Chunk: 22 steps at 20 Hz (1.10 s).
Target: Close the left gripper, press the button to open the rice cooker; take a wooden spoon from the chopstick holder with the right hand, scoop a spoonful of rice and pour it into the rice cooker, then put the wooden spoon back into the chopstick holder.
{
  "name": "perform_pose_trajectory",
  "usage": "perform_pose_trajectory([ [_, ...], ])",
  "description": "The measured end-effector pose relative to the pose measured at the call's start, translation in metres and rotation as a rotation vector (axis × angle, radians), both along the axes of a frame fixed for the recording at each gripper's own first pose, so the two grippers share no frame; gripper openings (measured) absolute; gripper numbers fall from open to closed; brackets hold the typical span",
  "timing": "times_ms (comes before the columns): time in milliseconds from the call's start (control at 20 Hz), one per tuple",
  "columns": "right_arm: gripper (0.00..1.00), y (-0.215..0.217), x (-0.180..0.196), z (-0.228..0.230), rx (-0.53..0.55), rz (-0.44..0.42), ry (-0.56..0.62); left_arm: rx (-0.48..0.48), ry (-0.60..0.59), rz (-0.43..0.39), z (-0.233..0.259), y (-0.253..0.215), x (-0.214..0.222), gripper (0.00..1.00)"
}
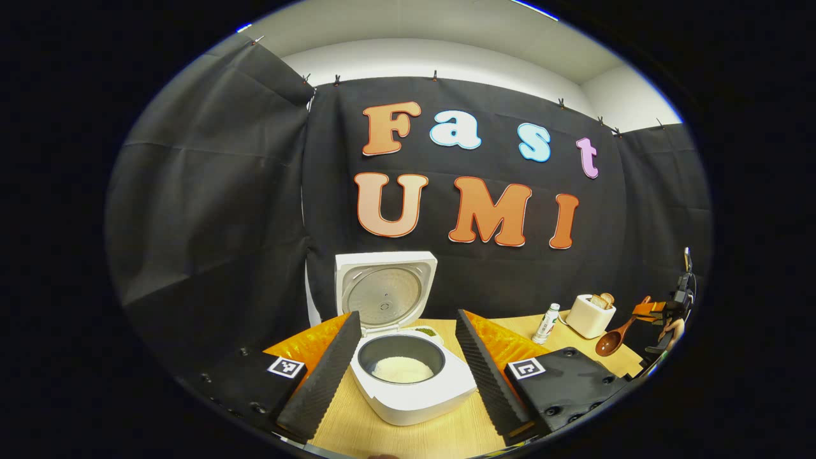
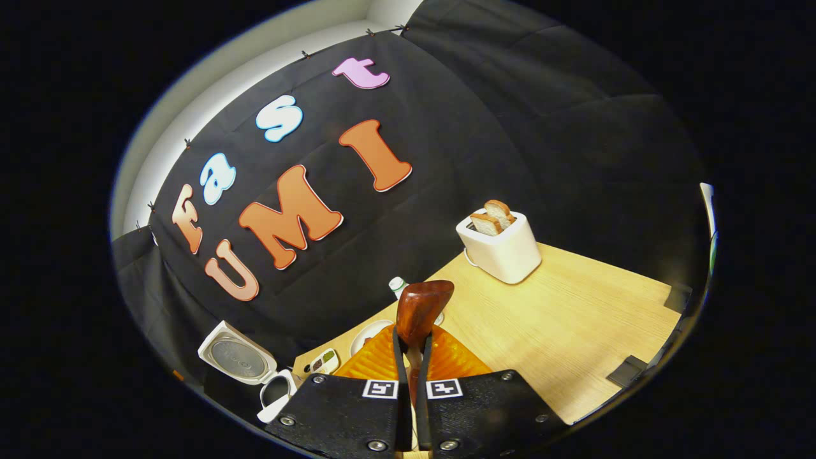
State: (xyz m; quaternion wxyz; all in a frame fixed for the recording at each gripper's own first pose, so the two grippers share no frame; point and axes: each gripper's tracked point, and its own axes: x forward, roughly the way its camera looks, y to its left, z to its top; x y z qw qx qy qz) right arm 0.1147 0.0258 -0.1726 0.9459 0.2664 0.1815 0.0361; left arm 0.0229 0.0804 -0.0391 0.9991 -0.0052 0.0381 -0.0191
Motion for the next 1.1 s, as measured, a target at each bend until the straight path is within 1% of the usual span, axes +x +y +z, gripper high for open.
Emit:
perform_pose_trajectory([
  [250,0.02,-0.013,-0.010,-0.039,-0.062,-0.018,0.045,0.009,0.003,0.004,0.003,-0.002,-0.005,1.00],
  [400,0.02,-0.012,-0.013,-0.060,-0.080,0.006,0.068,0.021,0.006,0.015,0.004,-0.001,-0.009,1.00],
  [600,0.07,-0.013,-0.013,-0.081,-0.108,0.001,0.077,0.033,0.009,0.031,0.004,0.000,-0.016,1.00],
  [700,0.11,-0.009,-0.014,-0.092,-0.112,0.014,0.098,0.033,0.010,0.040,0.003,0.002,-0.019,1.00],
  [750,0.13,-0.008,-0.015,-0.100,-0.114,0.018,0.117,0.032,0.010,0.045,0.003,0.003,-0.020,1.00],
  [800,0.18,-0.008,-0.015,-0.104,-0.114,0.017,0.128,0.030,0.011,0.047,0.004,0.004,-0.022,1.00],
  [850,0.13,-0.010,-0.014,-0.101,-0.110,0.007,0.120,0.030,0.011,0.051,0.003,0.005,-0.024,1.00],
  [900,0.31,-0.010,-0.009,-0.098,-0.105,0.002,0.113,0.029,0.010,0.053,0.003,0.006,-0.024,1.00],
  [1050,0.38,-0.010,-0.013,-0.098,-0.133,0.006,0.120,0.018,0.007,0.056,0.004,0.007,-0.026,1.00],
  [1100,0.53,-0.012,-0.014,-0.098,-0.156,0.005,0.126,0.010,0.005,0.055,0.005,0.006,-0.026,1.00],
])
